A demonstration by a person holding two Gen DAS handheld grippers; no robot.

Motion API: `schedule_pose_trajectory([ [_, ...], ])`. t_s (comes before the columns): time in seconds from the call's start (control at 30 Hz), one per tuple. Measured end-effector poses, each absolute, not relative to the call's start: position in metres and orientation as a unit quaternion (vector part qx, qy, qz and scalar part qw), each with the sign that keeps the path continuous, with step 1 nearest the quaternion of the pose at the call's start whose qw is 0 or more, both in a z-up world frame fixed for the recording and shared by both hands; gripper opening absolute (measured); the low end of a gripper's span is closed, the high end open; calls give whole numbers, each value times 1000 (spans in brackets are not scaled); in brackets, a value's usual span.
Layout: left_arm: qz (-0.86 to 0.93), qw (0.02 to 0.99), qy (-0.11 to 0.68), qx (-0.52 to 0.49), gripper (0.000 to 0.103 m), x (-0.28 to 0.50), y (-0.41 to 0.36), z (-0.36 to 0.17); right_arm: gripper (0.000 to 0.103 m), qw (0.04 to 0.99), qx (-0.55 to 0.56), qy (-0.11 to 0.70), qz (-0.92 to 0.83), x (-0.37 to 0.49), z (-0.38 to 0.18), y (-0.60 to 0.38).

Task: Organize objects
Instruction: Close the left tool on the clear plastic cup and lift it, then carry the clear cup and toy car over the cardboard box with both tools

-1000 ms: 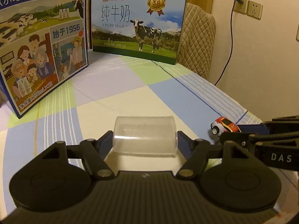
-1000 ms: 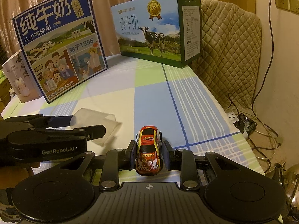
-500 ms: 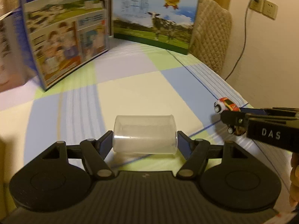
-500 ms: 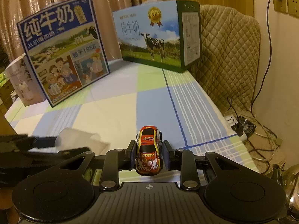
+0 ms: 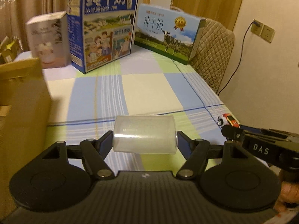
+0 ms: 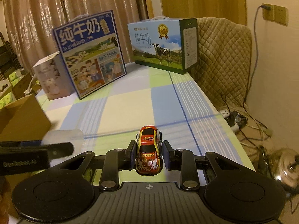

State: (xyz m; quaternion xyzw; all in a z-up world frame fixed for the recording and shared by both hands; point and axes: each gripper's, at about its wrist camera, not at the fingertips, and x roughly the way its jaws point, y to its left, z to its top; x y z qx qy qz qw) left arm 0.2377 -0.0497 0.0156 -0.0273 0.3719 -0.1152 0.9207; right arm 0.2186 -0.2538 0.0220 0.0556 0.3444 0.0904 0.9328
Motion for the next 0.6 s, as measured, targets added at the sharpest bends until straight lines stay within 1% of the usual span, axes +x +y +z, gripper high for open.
schedule_pose_trajectory([
  [0.3, -102, 935, 340, -24, 68, 147, -30, 77, 26, 936, 61, 329, 109, 126, 73, -240],
  [0.6, -91, 941, 325, -15, 68, 85, -12, 103, 26, 939, 54, 314, 128, 70, 101, -220],
])
